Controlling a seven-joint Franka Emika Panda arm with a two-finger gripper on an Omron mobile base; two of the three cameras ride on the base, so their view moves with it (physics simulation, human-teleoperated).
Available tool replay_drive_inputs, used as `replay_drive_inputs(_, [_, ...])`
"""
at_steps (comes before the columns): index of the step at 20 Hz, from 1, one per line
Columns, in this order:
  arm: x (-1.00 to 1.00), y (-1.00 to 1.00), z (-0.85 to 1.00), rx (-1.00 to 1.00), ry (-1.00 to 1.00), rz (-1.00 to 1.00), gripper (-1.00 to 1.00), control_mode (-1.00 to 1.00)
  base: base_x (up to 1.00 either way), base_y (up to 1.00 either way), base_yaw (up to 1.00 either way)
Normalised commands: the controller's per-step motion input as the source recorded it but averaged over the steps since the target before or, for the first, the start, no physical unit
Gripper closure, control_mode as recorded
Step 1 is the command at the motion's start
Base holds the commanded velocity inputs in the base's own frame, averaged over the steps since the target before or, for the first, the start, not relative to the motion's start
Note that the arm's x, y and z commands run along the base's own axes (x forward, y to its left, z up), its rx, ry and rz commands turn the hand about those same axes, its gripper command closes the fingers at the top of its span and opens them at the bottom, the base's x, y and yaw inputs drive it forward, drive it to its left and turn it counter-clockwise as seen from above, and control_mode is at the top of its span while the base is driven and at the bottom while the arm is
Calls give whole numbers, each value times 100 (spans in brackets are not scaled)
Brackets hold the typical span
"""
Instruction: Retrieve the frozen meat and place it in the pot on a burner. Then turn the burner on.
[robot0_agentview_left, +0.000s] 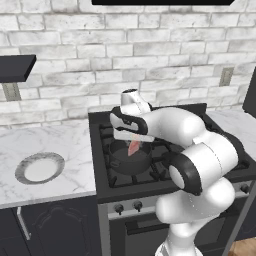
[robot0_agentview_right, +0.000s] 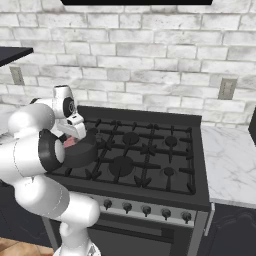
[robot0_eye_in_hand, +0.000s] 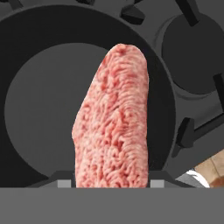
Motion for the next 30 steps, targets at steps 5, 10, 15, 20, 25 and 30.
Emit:
replay_drive_inputs(5, [0, 0, -19, 0, -4, 0, 100, -100, 0, 0, 0])
replay_drive_inputs(10, [0, 0, -21, 0, 0, 0, 100, -100, 0, 0, 0])
replay_drive_inputs(15, [0, 0, -22, 0, -1, 0, 100, -100, 0, 0, 0])
replay_drive_inputs(20, [0, 0, -17, 0, -1, 0, 100, -100, 0, 0, 0])
replay_drive_inputs(25, [0, 0, -5, 1, 0, 0, -100, -100, 0, 0, 0])
replay_drive_inputs(30, [0, 0, 0, 0, 0, 0, -100, -100, 0, 0, 0])
